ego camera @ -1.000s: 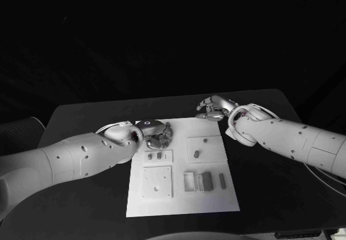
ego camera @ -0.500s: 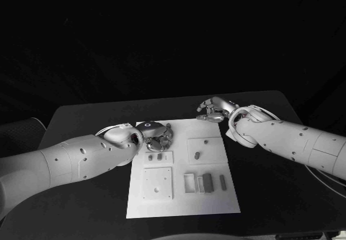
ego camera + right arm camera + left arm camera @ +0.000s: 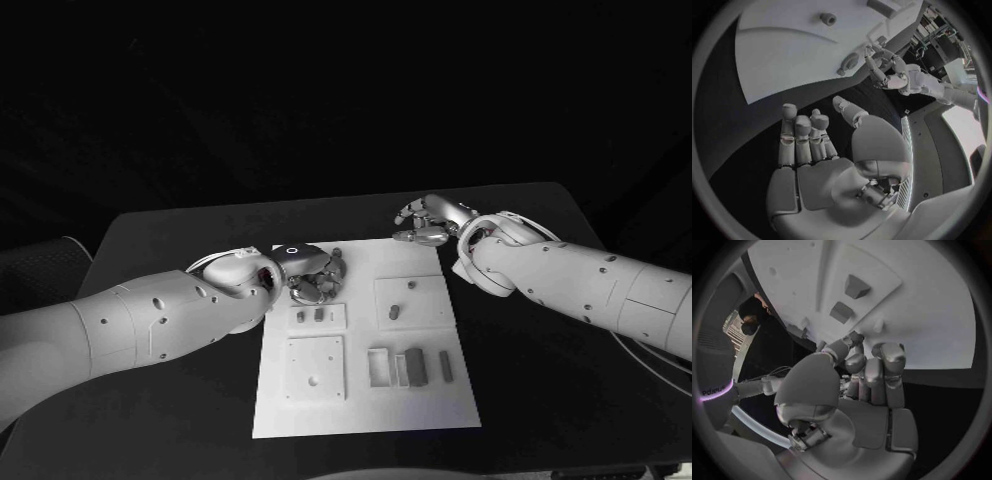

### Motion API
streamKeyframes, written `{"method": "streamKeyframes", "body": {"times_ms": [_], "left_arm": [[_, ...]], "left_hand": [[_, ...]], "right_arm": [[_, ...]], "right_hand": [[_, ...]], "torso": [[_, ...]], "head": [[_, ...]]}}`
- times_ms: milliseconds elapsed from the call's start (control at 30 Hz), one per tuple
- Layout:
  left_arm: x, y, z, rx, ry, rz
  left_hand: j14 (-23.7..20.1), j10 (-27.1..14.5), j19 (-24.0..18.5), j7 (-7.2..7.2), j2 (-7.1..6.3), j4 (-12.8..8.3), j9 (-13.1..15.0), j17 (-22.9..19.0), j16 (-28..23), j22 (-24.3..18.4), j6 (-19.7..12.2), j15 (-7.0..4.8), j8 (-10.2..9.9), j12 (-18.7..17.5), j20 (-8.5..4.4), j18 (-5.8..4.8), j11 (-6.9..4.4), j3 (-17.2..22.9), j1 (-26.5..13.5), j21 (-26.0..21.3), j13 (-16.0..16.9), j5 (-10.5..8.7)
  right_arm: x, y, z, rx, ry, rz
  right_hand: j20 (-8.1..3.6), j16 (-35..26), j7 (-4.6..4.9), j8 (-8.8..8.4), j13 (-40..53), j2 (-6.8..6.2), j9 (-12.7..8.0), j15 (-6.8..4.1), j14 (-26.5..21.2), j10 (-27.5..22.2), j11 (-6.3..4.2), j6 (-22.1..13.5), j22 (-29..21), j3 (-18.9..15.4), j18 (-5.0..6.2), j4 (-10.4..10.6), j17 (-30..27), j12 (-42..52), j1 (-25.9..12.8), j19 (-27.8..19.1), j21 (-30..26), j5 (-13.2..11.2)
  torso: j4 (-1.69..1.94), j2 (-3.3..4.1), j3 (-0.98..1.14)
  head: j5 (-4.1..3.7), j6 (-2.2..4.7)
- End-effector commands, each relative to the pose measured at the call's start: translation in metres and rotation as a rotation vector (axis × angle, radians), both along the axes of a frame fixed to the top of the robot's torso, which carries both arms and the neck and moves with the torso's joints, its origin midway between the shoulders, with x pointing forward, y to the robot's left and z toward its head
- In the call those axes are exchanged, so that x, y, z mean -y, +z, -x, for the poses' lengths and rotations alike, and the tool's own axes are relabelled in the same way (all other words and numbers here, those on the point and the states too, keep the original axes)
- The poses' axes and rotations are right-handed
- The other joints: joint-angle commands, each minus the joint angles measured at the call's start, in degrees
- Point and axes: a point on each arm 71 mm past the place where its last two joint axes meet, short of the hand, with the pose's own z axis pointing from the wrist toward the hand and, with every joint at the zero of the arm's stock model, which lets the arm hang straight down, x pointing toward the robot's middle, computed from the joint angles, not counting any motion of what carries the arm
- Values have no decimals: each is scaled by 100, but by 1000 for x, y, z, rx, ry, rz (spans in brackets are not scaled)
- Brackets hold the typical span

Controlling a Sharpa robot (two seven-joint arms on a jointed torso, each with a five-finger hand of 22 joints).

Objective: Assemble the parts on the task board

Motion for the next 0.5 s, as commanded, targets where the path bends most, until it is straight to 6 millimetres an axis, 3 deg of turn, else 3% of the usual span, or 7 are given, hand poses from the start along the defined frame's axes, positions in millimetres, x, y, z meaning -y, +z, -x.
{"method": "streamKeyframes", "body": {"times_ms": [33,500], "left_arm": [[-3,4,-1,-1,3,-9],[-22,26,0,14,26,1]], "left_hand": [[16,-50,-19,11,39,-31,8,0,14,94,986,-33,18,24,-31,554,-21,13,-24,32,7,36],[31,-43,-13,9,24,-39,42,9,15,90,986,-35,17,23,-34,551,-23,27,-34,33,10,26]], "right_arm": [[0,0,0,0,9,-1],[0,0,0,0,8,0]], "right_hand": [[-28,38,40,32,-8,-3,-8,-44,-14,-42,25,-18,41,-14,84,34,-5,34,-63,2,-26,28],[-29,39,40,33,-9,-4,-8,-44,-13,-42,25,-18,42,-12,85,36,-5,35,-63,3,-26,29]], "torso": [[2,1,-5],[8,-3,-8]], "head": [[8,11],[28,7]]}}
